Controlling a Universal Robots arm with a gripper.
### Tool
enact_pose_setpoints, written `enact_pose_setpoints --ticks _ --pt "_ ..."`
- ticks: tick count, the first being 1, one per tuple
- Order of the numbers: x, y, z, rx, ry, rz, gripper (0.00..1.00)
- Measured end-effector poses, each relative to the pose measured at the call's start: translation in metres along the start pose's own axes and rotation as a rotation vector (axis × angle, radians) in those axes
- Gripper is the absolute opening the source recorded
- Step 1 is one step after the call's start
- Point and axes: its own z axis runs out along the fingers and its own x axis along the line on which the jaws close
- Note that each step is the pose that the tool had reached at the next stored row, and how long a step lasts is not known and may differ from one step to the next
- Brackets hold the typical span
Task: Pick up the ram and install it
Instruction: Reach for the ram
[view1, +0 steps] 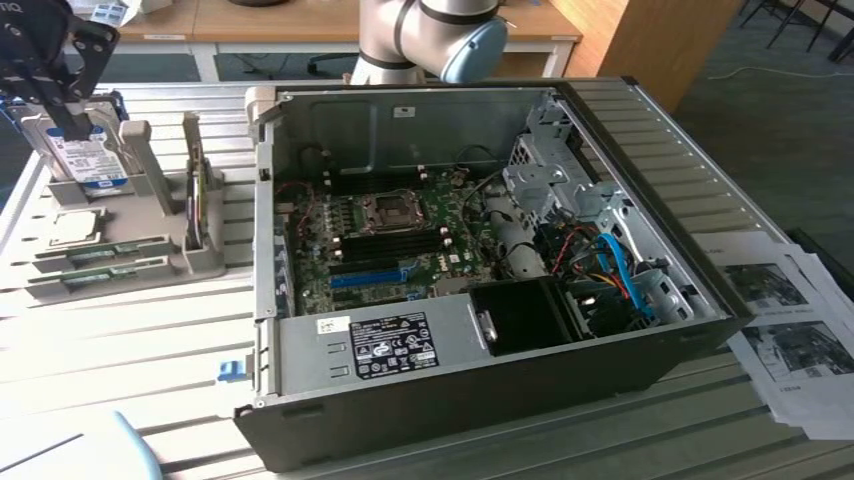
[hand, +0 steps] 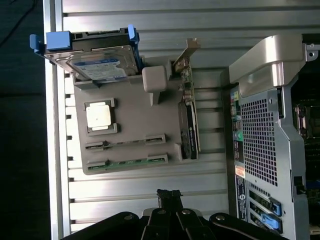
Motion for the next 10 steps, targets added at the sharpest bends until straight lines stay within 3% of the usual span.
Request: enact_pose_setpoints --ticks 10 --pt "0.021 -0.0016 0.0 0.0 0.0 0.0 0.09"
